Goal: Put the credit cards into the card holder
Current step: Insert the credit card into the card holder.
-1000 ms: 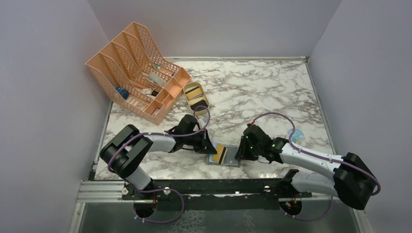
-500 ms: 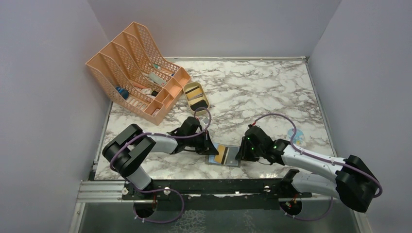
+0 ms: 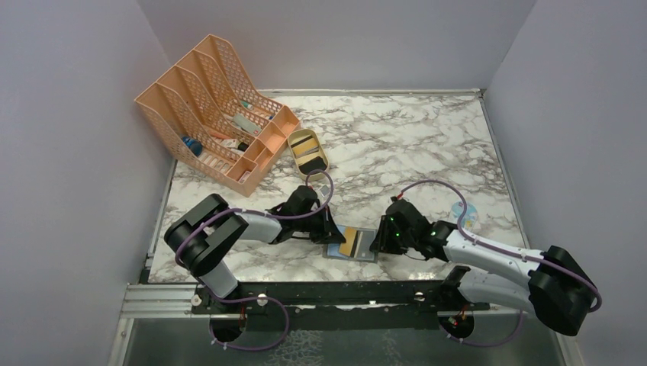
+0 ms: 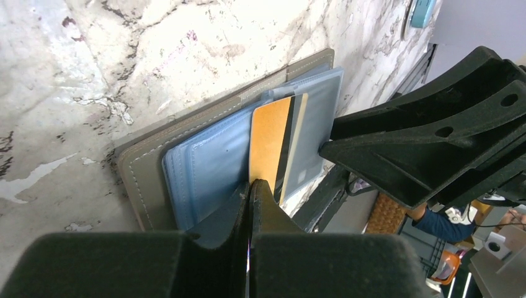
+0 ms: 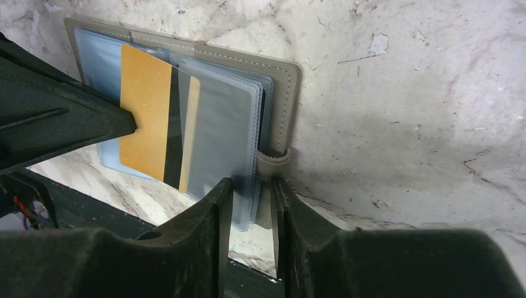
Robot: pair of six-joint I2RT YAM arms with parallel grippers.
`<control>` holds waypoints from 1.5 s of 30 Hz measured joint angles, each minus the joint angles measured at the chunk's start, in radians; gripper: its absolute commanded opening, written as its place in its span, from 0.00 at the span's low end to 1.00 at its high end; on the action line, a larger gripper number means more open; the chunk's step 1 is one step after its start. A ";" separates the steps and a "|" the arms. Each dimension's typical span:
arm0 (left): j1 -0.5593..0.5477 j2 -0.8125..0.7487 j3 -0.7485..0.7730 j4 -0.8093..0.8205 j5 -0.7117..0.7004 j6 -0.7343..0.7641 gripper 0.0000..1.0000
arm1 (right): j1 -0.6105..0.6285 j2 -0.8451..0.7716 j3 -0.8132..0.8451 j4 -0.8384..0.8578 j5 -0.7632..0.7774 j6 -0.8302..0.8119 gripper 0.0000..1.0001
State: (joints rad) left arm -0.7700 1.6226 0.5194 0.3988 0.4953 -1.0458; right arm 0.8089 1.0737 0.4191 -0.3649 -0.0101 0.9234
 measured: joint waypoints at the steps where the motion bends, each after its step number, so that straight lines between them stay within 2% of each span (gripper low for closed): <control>1: -0.002 0.000 0.000 0.002 -0.007 -0.001 0.00 | 0.000 -0.001 -0.003 0.003 -0.003 0.002 0.29; 16: -0.051 0.014 0.000 0.048 -0.069 -0.030 0.00 | 0.000 -0.008 -0.021 0.030 -0.019 0.022 0.28; 21: -0.076 0.019 0.009 0.064 -0.082 -0.037 0.25 | 0.000 -0.008 -0.021 0.029 -0.018 0.023 0.28; 26: -0.083 0.004 0.009 0.063 -0.092 -0.043 0.39 | 0.000 -0.018 -0.016 0.011 -0.016 0.023 0.28; 40: -0.083 -0.049 0.009 0.033 -0.138 -0.033 0.51 | 0.000 -0.046 0.024 -0.081 0.051 0.014 0.27; 45: -0.083 -0.048 0.013 0.030 -0.145 -0.015 0.52 | 0.000 -0.035 0.043 -0.119 0.092 0.014 0.25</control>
State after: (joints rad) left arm -0.8532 1.5742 0.5323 0.4290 0.3500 -1.0611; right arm 0.8089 1.0389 0.4622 -0.4839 0.0818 0.9371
